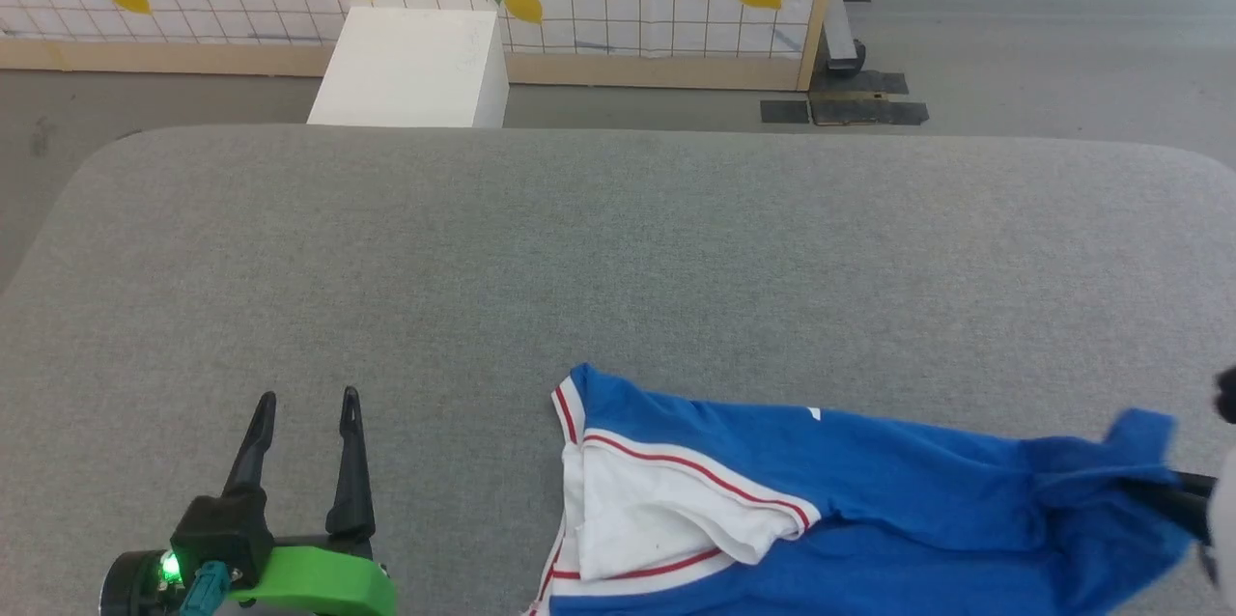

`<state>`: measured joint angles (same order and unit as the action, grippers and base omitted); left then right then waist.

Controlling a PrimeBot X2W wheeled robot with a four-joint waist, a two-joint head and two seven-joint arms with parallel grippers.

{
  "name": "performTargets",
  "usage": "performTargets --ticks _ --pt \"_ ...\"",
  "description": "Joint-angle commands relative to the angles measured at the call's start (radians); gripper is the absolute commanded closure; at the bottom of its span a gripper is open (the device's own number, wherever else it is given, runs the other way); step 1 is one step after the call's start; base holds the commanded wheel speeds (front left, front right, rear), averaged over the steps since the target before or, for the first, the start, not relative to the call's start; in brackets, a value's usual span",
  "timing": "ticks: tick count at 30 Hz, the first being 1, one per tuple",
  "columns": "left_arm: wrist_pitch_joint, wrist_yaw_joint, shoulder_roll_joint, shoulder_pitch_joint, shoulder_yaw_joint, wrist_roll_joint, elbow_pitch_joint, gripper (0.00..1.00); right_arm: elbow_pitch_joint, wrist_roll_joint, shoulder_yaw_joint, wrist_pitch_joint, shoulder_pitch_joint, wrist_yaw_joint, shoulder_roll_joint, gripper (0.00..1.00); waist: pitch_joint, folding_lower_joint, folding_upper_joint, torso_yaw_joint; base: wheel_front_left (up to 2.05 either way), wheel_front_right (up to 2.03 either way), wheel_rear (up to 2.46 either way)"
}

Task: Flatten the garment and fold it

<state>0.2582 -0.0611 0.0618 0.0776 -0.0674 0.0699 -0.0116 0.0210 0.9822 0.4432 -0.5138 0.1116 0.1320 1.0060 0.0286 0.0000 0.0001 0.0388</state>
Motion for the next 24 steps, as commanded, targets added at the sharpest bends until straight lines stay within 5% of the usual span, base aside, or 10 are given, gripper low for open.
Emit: performTargets --ticks 1,6,12,24 --pt "0.004 -0.005 -0.006 0.0 -0.003 -0.01 0.003 0.0 -0.046 0.0 0.0 -0.01 0.015 -0.001 -0.018 1.0 0.007 0.0 -0.0001 0.006 0.0 0.0 0.0" --pt "0.004 -0.006 -0.008 -0.013 -0.001 -0.008 0.005 0.0 -0.219 -0.011 0.035 -0.073 0.064 -0.001 -0.074 1.0 0.029 0.0 -0.0001 0.028 0.0 0.0 0.0" --pt "0.004 -0.011 -0.01 -0.041 0.007 -0.004 0.001 0.0 -0.29 -0.029 0.153 -0.154 0.216 -0.001 -0.176 1.0 0.062 0.0 -0.0001 0.06 0.0 0.0 0.0" --pt "0.004 -0.001 -0.011 -0.099 0.037 0.011 -0.008 0.0 -0.019 -0.067 0.495 -0.17 0.557 -0.001 -0.457 1.0 0.141 0.0 -0.0001 0.125 0.0 0.0 0.0"
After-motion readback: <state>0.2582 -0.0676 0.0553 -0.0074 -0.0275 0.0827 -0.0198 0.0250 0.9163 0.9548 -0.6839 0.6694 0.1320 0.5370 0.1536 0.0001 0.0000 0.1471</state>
